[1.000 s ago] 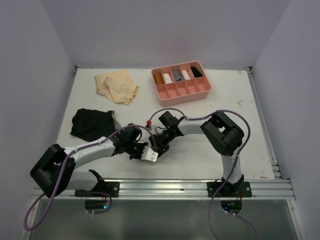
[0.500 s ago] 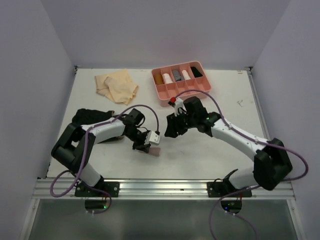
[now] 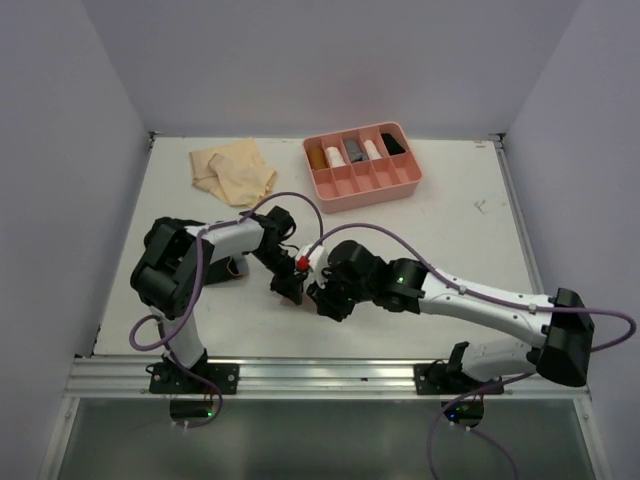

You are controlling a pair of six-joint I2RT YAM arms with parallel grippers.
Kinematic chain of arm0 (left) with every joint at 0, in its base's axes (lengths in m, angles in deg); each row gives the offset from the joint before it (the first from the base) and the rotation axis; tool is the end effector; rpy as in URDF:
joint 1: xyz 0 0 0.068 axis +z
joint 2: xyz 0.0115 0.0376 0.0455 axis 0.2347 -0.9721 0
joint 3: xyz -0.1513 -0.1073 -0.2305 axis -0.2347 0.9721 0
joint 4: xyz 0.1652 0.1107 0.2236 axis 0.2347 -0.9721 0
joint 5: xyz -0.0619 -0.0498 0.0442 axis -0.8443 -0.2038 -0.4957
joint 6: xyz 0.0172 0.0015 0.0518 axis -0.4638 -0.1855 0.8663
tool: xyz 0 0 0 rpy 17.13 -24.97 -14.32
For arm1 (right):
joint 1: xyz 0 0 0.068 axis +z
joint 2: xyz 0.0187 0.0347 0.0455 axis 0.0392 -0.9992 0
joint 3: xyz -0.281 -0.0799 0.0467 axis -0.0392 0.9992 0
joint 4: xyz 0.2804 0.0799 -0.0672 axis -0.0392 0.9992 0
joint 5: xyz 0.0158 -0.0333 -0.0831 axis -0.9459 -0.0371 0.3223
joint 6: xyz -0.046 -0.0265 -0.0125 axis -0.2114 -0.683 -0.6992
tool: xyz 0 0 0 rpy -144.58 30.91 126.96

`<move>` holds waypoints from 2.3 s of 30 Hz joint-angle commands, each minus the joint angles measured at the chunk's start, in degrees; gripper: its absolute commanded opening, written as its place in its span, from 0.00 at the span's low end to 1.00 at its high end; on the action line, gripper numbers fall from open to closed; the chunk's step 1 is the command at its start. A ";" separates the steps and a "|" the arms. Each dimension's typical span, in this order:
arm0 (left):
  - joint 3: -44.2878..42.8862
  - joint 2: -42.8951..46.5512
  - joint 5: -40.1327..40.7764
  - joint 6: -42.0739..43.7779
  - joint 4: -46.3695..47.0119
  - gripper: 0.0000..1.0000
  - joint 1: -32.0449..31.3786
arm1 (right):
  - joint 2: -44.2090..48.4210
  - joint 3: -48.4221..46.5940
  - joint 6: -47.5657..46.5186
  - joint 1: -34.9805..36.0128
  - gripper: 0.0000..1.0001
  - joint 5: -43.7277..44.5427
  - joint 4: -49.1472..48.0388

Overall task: Roll the underwear
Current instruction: Roll the underwear, then place the rolled underwear into the container

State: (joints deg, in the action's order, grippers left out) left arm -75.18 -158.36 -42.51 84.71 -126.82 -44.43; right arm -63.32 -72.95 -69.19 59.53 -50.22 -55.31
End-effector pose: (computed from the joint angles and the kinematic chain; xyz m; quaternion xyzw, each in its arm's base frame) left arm 0.2772 -0.1966 0.1334 0.6510 0.6478 -0.3838 0.0957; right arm 0.1395 0.2705 0.2929 -0.4701 0.7888 0.2638 0.2952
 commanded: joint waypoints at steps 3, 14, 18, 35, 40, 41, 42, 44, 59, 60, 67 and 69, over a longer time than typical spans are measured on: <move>3.25 -8.43 11.63 2.32 -1.30 0.05 -0.26 | -8.45 -5.07 -7.13 6.25 0.47 10.11 1.90; 0.44 -12.74 11.10 2.85 -3.68 0.06 0.35 | -18.56 -6.75 -9.94 6.78 0.63 14.43 -4.60; -0.53 -13.71 11.28 3.20 -4.38 0.06 0.44 | -20.32 -5.79 -10.91 6.69 0.64 14.16 -7.85; -2.20 -15.29 11.54 4.26 -5.52 0.06 0.62 | -27.35 -1.65 -13.72 5.02 0.62 11.79 -14.45; -2.11 -15.46 11.63 4.26 -5.44 0.06 0.62 | -28.50 -1.65 -14.95 5.02 0.55 11.53 -14.45; -2.20 -15.46 11.54 4.26 -5.52 0.06 0.70 | -28.85 -1.74 -15.39 5.02 0.55 11.70 -14.19; -2.37 -15.55 11.54 4.35 -5.61 0.07 0.70 | -29.55 -1.74 -15.66 5.02 0.55 11.88 -13.93; -2.55 -15.73 11.63 4.35 -5.70 0.07 0.79 | -30.17 -1.57 -16.36 4.93 0.55 12.05 -13.49; -3.95 -17.05 11.98 5.75 -7.02 0.10 1.32 | -33.85 0.54 -16.01 4.93 0.33 11.18 -13.57; -3.96 -16.96 11.81 5.84 -7.02 0.12 1.32 | -34.12 0.37 -15.84 4.93 0.28 10.57 -13.40; -4.83 -11.87 10.84 3.30 -4.39 0.38 3.86 | -32.99 0.28 -13.82 4.93 0.00 6.45 -11.47; -5.80 -9.76 10.31 2.15 -4.21 0.43 5.88 | -31.76 0.28 -13.38 4.93 0.00 5.99 -10.68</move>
State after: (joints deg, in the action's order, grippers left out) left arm -82.09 -168.92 -51.17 83.51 -139.38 -40.38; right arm -92.72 -74.90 -85.69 65.13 -38.64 -70.17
